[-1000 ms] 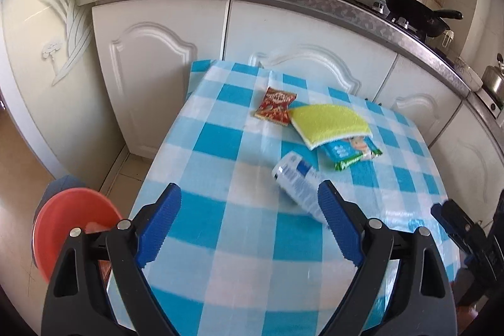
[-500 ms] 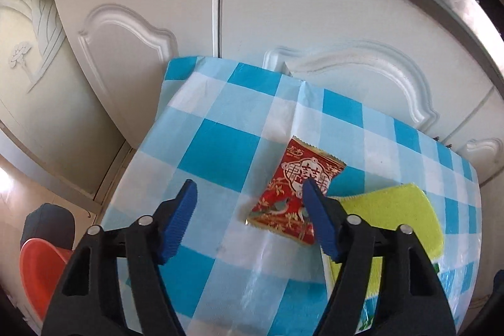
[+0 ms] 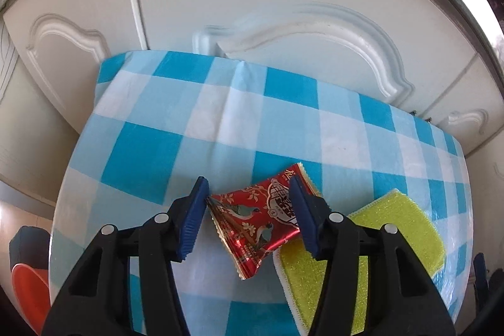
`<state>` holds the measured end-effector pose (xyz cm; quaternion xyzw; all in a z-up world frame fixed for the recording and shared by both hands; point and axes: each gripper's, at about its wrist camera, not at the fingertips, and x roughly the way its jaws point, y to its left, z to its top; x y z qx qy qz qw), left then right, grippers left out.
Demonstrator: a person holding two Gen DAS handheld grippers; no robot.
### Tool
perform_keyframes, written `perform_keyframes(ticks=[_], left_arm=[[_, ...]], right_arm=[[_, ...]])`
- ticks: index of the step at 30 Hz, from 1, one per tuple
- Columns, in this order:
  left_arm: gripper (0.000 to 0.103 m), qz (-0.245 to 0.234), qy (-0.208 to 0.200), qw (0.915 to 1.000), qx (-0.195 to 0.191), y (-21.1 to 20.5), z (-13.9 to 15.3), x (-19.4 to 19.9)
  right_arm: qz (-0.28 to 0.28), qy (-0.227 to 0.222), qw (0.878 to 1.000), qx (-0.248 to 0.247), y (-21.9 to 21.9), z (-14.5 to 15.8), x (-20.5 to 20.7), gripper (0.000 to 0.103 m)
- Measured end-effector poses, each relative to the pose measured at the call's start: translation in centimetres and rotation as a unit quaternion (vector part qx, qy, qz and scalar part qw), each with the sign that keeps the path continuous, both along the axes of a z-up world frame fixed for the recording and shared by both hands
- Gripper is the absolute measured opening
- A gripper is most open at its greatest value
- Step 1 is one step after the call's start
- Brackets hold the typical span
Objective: Collect trash
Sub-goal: 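Grasp the red snack wrapper with the left tool while the right tool grasps the white bottle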
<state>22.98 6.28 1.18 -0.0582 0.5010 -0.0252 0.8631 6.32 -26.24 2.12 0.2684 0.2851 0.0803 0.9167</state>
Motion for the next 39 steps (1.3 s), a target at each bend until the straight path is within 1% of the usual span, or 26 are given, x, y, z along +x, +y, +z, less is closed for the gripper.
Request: perform_keyframes(ticks=[3,7,10,14,17,18,19,22,23,25,28,30,33,35,37,39], left_arm=[[0.054,-0.037,-0.001,0.9993,0.001,-1.7,0.0,-1.7],[0.054,-0.071,0.000,0.9975,-0.002,-3.5,0.0,-4.3],[0.054,-0.089,-0.001,0.9960,-0.005,-4.6,0.0,-6.7],[0.054,-0.105,-0.004,0.9942,-0.023,-5.5,0.0,-9.7],[0.055,-0.114,-0.017,0.9926,-0.038,-5.6,-0.2,-12.0],[0.056,-0.118,-0.023,0.9918,-0.045,-5.3,-0.2,-12.5],[0.060,-0.121,-0.028,0.9911,-0.049,-5.2,-0.2,-13.0],[0.067,-0.132,-0.053,0.9878,-0.063,-4.2,-0.1,-14.7],[0.068,-0.138,-0.060,0.9865,-0.065,-4.0,-0.1,-15.3],[0.074,-0.135,-0.076,0.9862,-0.059,-3.3,0.0,-16.0],[0.080,-0.144,-0.108,0.9814,-0.068,-2.6,0.7,-17.7],[0.082,-0.154,-0.122,0.9786,-0.061,-2.5,1.1,-18.3],[0.083,-0.182,-0.140,0.9719,-0.052,-3.0,1.6,-18.7],[0.083,-0.208,-0.143,0.9668,-0.041,-3.8,1.6,-18.4],[0.083,-0.223,-0.136,0.9652,-0.009,-4.7,1.1,-17.9],[0.083,-0.238,-0.124,0.9633,-0.002,-5.3,0.5,-17.1]], right_arm=[[0.013,0.010,1.000,-0.007,0.4,-0.3,0.3,0.091],[0.038,0.028,0.999,-0.006,1.1,-0.9,0.6,0.091],[0.052,0.039,0.998,-0.006,1.5,-1.5,0.7,0.091],[0.064,0.047,0.997,0.007,1.5,-2.1,0.4,0.091],[0.075,0.046,0.996,0.019,1.4,-2.4,-0.3,0.091],[0.078,0.044,0.996,0.021,1.3,-2.4,-0.6,0.091],[0.080,0.042,0.996,0.021,1.2,-2.3,-0.9,0.091],[0.084,0.033,0.996,0.024,0.8,-2.1,-1.9,0.091],[0.086,0.028,0.995,0.029,0.6,-2.0,-2.2,0.091],[0.092,0.018,0.995,0.035,0.2,-1.8,-3.3,0.091],[0.103,0.012,0.994,0.028,0.1,-1.9,-5.0,0.091],[0.120,0.015,0.992,0.042,0.1,-2.2,-6.2,0.091],[0.140,0.023,0.988,0.053,0.6,-2.4,-8.0,0.091],[0.152,0.020,0.987,0.053,1.0,-2.2,-9.4,0.091],[0.165,0.020,0.985,0.038,1.8,-1.9,-10.8,0.091],[0.173,0.018,0.985,0.013,2.7,-1.6,-12.0,0.091]])
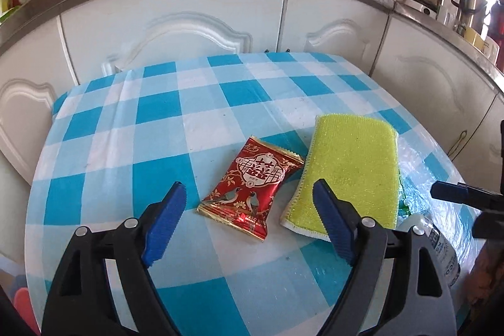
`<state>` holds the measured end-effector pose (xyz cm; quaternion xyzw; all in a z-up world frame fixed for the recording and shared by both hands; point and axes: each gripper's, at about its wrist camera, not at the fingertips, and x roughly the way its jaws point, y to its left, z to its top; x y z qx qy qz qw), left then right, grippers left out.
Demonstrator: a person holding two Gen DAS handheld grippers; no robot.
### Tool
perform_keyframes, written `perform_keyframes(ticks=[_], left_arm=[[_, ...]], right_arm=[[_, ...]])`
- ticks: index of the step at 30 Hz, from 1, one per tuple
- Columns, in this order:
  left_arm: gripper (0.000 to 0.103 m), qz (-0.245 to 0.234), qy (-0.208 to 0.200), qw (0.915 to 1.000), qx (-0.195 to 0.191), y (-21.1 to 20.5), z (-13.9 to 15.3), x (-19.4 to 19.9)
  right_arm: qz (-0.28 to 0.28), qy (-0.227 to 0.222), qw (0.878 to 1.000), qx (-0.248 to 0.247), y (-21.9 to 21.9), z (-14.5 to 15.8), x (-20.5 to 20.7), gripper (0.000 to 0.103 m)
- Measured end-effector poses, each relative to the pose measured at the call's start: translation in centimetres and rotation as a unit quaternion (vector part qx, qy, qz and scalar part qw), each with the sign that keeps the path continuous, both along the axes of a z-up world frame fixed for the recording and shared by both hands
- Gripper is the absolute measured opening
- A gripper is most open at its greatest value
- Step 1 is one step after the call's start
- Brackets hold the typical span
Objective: Collect trash
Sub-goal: 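Grasp the red snack wrapper with the left tool while the right tool grasps the white bottle, then carry the wrapper and bottle to the red bucket and release both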
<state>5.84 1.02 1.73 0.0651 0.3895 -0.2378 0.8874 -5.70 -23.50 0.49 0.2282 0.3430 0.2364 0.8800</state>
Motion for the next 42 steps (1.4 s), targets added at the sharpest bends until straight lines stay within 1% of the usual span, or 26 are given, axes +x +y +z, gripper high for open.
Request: perform_keyframes(ticks=[4,5,6,8,10,12,13,17,18,19,24,26,34,36,42], left_arm=[[0.082,-0.021,0.013,0.9996,0.016,-0.9,-0.6,1.1],[0.082,-0.025,0.015,0.9994,0.017,-1.0,-0.7,1.3],[0.081,-0.027,0.017,0.9993,0.017,-1.0,-0.8,1.5],[0.075,-0.026,0.023,0.9993,0.015,-1.1,-0.9,2.0],[0.062,-0.025,0.032,0.9991,0.009,-1.2,-1.1,2.2],[0.056,-0.019,0.038,0.9988,0.023,-1.5,-1.5,2.4],[0.053,-0.019,0.036,0.9989,0.023,-1.6,-1.4,2.3],[0.049,-0.012,0.034,0.9989,0.030,-1.7,-1.4,2.2],[0.045,-0.008,0.034,0.9989,0.030,-1.7,-1.4,2.1],[0.045,-0.004,0.034,0.9990,0.029,-1.6,-1.4,2.1],[0.043,0.010,0.035,0.9991,0.023,-1.2,-1.4,1.5],[0.042,0.020,0.037,0.9990,0.017,-0.8,-1.3,1.3],[0.042,0.069,0.041,0.9967,-0.002,2.2,-1.2,-0.9],[0.042,0.082,0.039,0.9958,-0.010,3.2,-0.9,-1.8],[0.042,0.113,0.026,0.9928,-0.030,6.7,0.3,-5.8]], right_arm=[[0.007,-0.003,0.998,-0.057,1.6,-0.2,-1.8,0.091],[0.011,-0.003,0.998,-0.064,1.9,-0.4,-2.0,0.088],[0.017,-0.001,0.997,-0.069,2.2,-0.5,-2.1,0.083],[0.023,-0.001,0.997,-0.077,2.5,-0.7,-2.2,0.081],[0.026,-0.004,0.996,-0.081,2.6,-0.7,-2.2,0.080],[0.029,-0.001,0.996,-0.081,2.6,-0.9,-2.2,0.078],[0.030,0.001,0.996,-0.080,2.6,-1.0,-2.1,0.076],[0.031,0.005,0.996,-0.082,2.6,-1.1,-2.1,0.068],[0.031,0.006,0.996,-0.083,2.7,-1.1,-2.0,0.067],[0.031,0.009,0.996,-0.084,2.7,-1.2,-2.0,0.066],[0.028,0.020,0.996,-0.085,2.6,-1.5,-1.6,0.054],[0.029,0.027,0.996,-0.085,2.6,-1.7,-1.4,0.051],[0.034,0.036,0.993,-0.103,3.1,-1.9,-1.1,0.049],[0.036,0.038,0.993,-0.108,3.3,-2.0,-1.1,0.045],[0.039,0.034,0.991,-0.123,3.8,-1.9,-1.2,0.045]])
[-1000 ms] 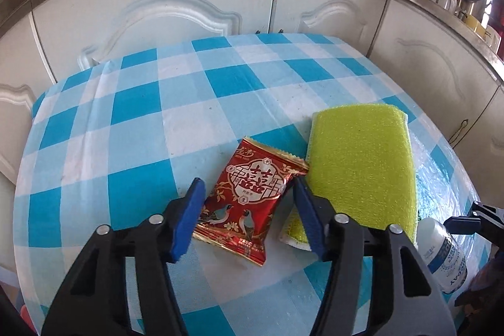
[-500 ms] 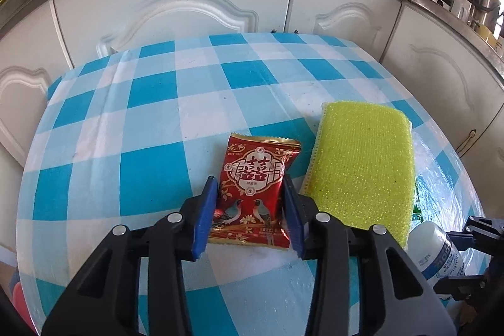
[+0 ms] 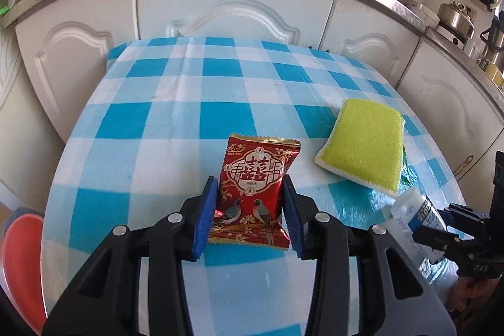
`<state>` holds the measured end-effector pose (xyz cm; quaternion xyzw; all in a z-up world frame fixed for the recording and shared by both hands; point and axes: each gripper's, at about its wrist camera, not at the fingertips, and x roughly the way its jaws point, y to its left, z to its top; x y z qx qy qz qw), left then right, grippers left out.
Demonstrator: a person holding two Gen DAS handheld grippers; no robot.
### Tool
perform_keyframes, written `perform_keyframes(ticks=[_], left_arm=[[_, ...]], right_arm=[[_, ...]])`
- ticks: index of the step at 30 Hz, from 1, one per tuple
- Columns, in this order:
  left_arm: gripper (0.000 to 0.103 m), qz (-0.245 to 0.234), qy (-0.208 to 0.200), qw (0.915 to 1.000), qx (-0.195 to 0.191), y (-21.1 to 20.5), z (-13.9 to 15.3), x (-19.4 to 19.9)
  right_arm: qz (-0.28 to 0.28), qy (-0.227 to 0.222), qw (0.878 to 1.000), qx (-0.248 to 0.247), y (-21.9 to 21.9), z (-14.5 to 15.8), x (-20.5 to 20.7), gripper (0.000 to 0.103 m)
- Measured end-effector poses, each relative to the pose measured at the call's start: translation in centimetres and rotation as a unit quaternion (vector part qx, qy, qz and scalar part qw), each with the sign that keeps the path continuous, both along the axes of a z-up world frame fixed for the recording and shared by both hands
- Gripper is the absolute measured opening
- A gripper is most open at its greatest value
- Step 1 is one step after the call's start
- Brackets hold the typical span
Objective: Collect trash
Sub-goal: 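Carry the wrapper and bottle to the red bucket and release both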
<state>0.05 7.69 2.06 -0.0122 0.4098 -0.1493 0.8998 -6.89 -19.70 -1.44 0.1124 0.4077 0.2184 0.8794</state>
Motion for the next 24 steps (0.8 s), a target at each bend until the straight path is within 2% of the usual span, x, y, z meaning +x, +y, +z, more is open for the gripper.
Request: perform_keyframes(ticks=[13,17,24], left_arm=[[0.042,0.078,-0.009,0.9965,-0.027,8.8,0.9,-9.1],[0.042,0.103,-0.012,0.9938,-0.040,11.7,1.4,-11.3],[0.042,0.153,-0.021,0.9869,-0.048,16.6,1.7,-14.2]], right_arm=[[-0.003,-0.014,0.999,-0.047,1.2,0.2,-0.4,0.044],[-0.016,-0.013,0.999,-0.050,0.9,0.2,-0.5,0.044],[-0.031,-0.001,0.999,-0.025,1.1,0.5,-1.1,0.044]])
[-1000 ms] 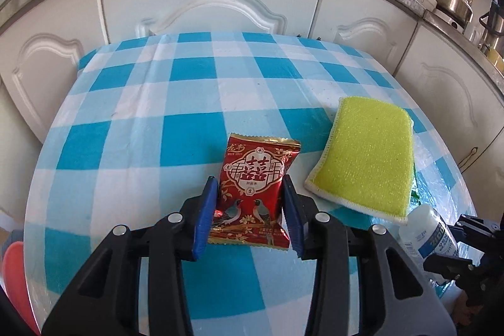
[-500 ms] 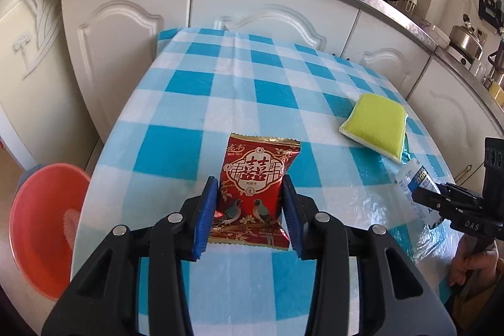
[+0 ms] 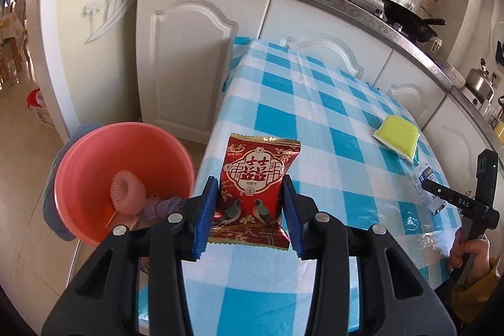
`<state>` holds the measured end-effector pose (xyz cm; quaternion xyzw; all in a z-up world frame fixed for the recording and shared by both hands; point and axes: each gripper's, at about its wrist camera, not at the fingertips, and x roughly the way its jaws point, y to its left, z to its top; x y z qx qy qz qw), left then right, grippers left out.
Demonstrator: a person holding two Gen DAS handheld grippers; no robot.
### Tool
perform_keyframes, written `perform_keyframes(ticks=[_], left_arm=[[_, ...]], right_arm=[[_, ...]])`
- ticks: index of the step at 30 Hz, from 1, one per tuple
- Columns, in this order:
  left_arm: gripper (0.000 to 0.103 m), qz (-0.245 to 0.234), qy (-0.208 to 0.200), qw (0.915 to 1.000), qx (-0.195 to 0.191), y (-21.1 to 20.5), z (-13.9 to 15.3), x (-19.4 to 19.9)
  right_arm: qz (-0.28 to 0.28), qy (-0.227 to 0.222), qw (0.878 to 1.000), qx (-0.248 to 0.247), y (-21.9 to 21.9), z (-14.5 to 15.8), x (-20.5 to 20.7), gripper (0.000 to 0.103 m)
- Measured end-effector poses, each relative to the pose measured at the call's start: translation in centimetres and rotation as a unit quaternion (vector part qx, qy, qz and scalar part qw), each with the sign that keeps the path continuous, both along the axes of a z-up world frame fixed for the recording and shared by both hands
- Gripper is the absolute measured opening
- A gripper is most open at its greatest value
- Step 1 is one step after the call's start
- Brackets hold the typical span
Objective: Collect trash
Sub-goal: 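Carry the wrapper and bottle to the red bucket and release both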
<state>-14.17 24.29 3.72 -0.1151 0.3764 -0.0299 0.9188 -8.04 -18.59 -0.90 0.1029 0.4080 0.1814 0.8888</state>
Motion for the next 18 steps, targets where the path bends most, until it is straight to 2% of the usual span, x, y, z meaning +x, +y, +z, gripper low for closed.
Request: perform_keyframes(ticks=[9,18], left_arm=[[0.042,0.081,0.000,0.9965,-0.018,7.1,-0.3,-2.7],[0.042,0.157,-0.014,0.9856,-0.061,13.9,0.1,-4.9]], right_arm=[[0.033,0.002,0.999,0.038,3.4,3.2,-0.9,0.044],[0.098,-0.001,0.992,0.083,10.1,7.1,0.1,0.044]])
